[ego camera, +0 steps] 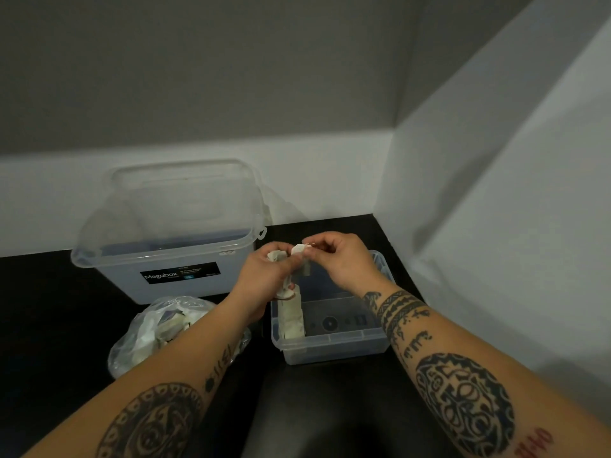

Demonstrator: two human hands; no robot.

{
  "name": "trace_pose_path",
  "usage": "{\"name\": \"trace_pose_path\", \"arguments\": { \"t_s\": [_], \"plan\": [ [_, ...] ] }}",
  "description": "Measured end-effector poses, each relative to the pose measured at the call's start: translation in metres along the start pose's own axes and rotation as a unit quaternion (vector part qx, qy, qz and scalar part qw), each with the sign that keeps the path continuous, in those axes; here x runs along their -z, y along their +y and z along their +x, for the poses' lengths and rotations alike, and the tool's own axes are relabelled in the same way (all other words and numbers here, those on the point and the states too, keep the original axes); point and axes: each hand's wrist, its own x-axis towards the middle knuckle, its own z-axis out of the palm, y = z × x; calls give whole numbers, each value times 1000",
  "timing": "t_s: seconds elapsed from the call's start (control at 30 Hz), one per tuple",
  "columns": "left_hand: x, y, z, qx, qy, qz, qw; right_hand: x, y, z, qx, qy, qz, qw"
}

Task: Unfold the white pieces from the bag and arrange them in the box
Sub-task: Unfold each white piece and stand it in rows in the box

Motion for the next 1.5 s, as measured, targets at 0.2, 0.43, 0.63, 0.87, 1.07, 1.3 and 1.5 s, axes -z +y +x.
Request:
{"name": "trace_pose_path", "arguments": {
  "t_s": [0.2,0.43,0.63,0.87,1.07,1.3,1.5],
  "plan": [
    [2,0,0,11,-9,6,1000,-3,5,-4,-17,-21,30,999],
    [14,-3,8,-5,77,41,996,-3,14,-13,-127,-142,-74,979],
    [21,-14,9,-19,139,119,983,-27,31,-19,-204,-288,-218,910],
    [24,-27,7,16,150,140,978,-43,41,-17,-201,-306,-275,889],
    [24,-28,4,23,148,125,981,-42,38,-16,-199,-307,-279,888],
    [22,-10,3,52,140,-32,988,-18,28,-10,-221,-217,-177,934],
    [5,7,0,72,76,-100,989,2,2,-5,-173,-110,-91,975]
  ]
}}
